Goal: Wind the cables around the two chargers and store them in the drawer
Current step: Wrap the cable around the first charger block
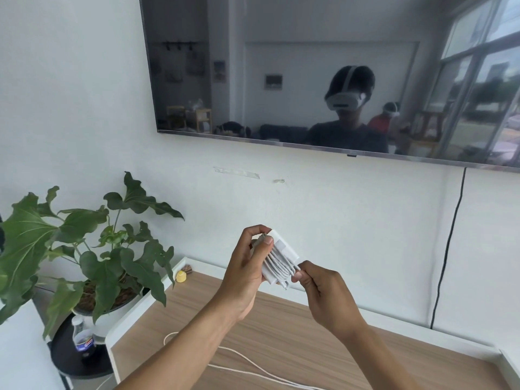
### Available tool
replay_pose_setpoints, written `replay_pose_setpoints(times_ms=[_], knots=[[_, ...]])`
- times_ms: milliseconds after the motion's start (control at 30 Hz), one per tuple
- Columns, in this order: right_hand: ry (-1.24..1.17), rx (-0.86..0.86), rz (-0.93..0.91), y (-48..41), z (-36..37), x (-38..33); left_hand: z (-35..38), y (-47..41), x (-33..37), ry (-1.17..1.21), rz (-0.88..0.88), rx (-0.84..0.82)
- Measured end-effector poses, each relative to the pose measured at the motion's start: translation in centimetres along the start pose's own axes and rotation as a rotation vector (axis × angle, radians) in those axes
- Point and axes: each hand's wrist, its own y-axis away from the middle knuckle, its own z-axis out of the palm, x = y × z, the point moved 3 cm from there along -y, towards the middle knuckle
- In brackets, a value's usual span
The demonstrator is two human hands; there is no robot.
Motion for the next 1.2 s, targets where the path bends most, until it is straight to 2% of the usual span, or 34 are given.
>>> replay_pose_setpoints(times_ms=[167,367,433,533,600,667,733,833,1000,1200], knots=[[0.032,-0.031,-0.047,-0.6,-0.3,-0.6,-0.5,-0.3,0.1,-0.116,0.027,-0.030],[0.195,-0.160,-0.037,-2.2,-1.0,0.2,-1.5,0.1,0.7,-0.291,-0.031,-0.232],[0.215,-0.287,-0.001,-2.7,-1.2,-0.4,-1.9,0.2,1.3,-0.451,-0.029,-0.326],[0.192,-0.584,0.120,-3.4,-1.0,-1.6,-2.0,0.6,2.0,-0.674,-0.031,-0.512],[0.135,-0.809,0.269,-3.6,-0.9,-2.0,-1.8,1.1,2.0,-0.818,-0.029,-0.606],[-0.034,-0.946,0.448,-3.6,-1.0,-2.2,-1.7,1.5,1.8,-0.913,-0.031,-0.643],[-0.188,-0.959,0.585,-3.5,-1.0,-2.3,-1.9,1.7,1.6,-0.967,-0.056,-0.646],[-0.290,-0.905,0.710,-3.5,-0.6,-2.3,-2.2,1.8,1.3,-0.987,-0.085,-0.617],[-0.433,-0.826,0.799,-3.9,-0.9,-2.3,-2.9,1.2,1.7,-0.959,-0.096,-0.558],[-0.403,-0.823,0.847,-3.8,-0.4,-2.3,-1.9,1.5,0.7,-1.073,-0.132,-0.603]])
